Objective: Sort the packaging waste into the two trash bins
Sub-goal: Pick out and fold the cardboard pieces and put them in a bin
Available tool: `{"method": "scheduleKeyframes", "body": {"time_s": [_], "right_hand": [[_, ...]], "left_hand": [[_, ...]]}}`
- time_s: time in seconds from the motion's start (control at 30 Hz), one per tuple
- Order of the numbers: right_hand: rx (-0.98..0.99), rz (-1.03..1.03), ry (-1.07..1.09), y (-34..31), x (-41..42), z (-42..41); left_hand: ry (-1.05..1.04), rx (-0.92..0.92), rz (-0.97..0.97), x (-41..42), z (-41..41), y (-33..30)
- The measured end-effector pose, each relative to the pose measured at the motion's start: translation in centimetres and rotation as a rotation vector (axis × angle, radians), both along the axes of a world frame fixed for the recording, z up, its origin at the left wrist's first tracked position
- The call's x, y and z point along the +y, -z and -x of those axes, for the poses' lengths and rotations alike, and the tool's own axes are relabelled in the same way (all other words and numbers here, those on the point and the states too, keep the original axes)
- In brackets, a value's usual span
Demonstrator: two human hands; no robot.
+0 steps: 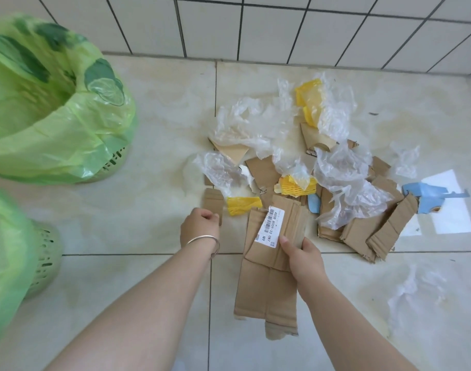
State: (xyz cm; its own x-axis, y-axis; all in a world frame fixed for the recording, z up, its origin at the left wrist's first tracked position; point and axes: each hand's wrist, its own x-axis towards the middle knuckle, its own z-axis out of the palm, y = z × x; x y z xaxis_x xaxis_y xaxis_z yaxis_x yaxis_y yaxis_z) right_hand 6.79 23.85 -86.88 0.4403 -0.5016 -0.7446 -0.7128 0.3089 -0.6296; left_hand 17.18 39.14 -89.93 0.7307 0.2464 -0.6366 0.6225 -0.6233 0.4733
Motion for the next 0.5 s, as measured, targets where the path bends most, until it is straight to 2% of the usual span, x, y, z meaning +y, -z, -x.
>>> {"method": "scheduleKeyframes", "body": {"time_s": [0.1,0.3,0.43,0.5], "right_hand": [[0.006,0.021,-0.025,0.6,-0.4,-0.3],[0.005,0.006,-0.04,2.0,-0.5,-1.2],[-0.012,0.009,-0.057,2.5,-0.5,-2.1],[-0.021,0.01,-0.057,2.6,-0.7,-2.5]], "left_hand": [[0.048,-0.061,-0.089,-0.7,-1.3,0.9],[0.293,-0.167,-0.276,-2.0,-2.3,2.4],[0.33,-0.099,-0.155,-1.9,-3.6,2.8],[0.472,-0.123,-0.155,-1.7,-4.0,2.5]]}}
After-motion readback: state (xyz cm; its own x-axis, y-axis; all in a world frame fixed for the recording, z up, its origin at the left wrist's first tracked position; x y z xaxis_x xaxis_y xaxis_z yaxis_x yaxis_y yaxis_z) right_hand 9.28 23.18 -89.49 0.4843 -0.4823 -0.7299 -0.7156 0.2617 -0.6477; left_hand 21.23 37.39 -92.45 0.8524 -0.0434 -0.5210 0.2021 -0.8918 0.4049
